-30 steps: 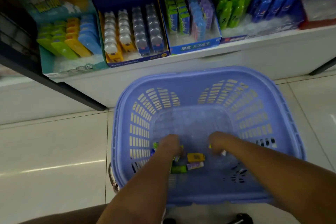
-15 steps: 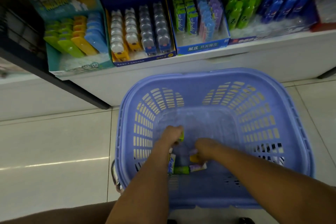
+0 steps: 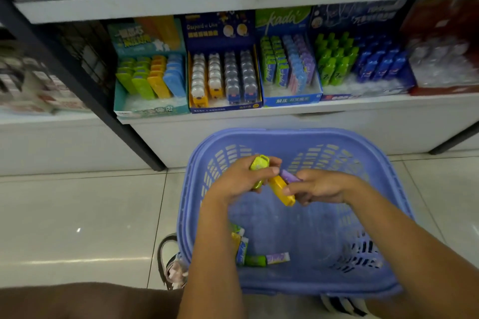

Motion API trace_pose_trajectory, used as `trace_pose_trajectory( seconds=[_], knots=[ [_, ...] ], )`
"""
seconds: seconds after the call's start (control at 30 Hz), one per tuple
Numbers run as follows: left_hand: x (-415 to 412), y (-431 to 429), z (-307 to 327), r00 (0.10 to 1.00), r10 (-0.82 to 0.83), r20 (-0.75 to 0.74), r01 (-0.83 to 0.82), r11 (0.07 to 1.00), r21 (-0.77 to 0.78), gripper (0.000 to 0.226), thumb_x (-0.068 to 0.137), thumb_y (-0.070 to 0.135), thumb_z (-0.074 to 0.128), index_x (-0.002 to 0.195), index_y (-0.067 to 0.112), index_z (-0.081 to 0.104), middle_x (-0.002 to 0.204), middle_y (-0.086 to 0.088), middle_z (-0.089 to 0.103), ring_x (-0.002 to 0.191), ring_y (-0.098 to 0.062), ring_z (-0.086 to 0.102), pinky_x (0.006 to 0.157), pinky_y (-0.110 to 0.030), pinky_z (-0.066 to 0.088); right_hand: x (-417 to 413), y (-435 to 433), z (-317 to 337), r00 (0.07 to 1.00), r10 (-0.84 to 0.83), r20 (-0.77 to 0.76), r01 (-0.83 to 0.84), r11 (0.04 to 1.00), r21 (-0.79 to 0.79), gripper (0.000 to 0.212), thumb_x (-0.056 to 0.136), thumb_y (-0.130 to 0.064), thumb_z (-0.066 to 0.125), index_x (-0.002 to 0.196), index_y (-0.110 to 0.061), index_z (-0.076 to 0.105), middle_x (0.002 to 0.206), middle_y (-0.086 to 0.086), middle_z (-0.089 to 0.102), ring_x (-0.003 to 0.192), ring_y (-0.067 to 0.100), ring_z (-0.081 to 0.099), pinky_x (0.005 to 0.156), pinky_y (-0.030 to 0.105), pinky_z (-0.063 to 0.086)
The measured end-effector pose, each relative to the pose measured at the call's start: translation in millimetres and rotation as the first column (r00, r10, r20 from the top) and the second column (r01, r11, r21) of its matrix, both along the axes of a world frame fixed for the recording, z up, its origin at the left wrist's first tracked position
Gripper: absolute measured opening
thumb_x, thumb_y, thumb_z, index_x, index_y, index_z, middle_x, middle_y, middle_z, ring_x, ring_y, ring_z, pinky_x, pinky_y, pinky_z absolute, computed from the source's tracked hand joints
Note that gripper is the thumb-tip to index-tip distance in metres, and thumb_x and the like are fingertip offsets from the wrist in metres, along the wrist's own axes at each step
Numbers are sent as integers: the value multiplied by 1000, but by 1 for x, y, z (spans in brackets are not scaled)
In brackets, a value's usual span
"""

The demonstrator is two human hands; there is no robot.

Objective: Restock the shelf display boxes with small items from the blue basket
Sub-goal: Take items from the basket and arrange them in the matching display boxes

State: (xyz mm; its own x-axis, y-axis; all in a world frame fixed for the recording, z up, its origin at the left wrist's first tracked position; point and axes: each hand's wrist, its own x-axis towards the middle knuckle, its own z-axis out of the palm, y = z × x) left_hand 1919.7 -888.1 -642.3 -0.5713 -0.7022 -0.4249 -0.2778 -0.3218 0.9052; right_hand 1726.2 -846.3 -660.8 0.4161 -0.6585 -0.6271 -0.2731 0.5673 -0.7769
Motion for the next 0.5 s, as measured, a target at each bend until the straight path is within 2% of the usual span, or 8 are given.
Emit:
trace_pose_trajectory(
  seconds=[0.1,0.17,0.23,0.3,0.4,0.5],
  knots=[
    [13,2,19,997,-68,-46,65,995,-79,16,85,17,68,98,25,72,71,4,58,63,-7,46,52,-19,39,6,-2,22,992,-80,96,79,997,13,24,76,-24,65,62,-12,49,59,1,23,47,7,26,53,21,28],
    [18,3,27,998,20,-55,-27,993,-117,17,83,14,71,98,20,72,74,0,61,64,-11,48,52,-21,39,14,-6,33,984,-103,149,102,995,12,25,79,-22,67,60,-14,52,59,1,21,47,6,24,52,20,28],
    [22,2,30,991,112,-78,-122,983,-134,13,82,14,72,95,16,72,79,-6,63,69,-16,50,53,-23,40,22,-11,43,976,-126,177,126,992,11,28,83,-34,64,65,-14,56,62,2,17,47,7,20,51,20,25],
    [25,2,33,971,214,-102,-225,968,-112,6,81,15,73,87,15,70,69,-1,62,62,-13,50,53,-22,42,28,-16,52,972,-171,159,176,984,-21,36,87,-47,56,76,-13,56,61,-1,19,49,8,19,49,19,26],
    [32,-4,34,908,400,-125,-412,906,-93,11,81,16,72,72,17,67,53,8,55,51,-8,48,51,-21,43,32,-24,64,926,-367,86,377,905,-199,34,96,-44,43,86,-14,57,55,-2,38,49,11,32,51,21,35],
    [35,-9,36,815,551,-182,-564,825,-28,14,84,15,69,70,17,69,61,-1,51,56,-14,46,51,-21,42,24,-39,82,847,-532,-14,464,750,-471,34,98,-42,41,94,-19,66,73,-4,56,62,5,52,64,19,44]
  ],
)
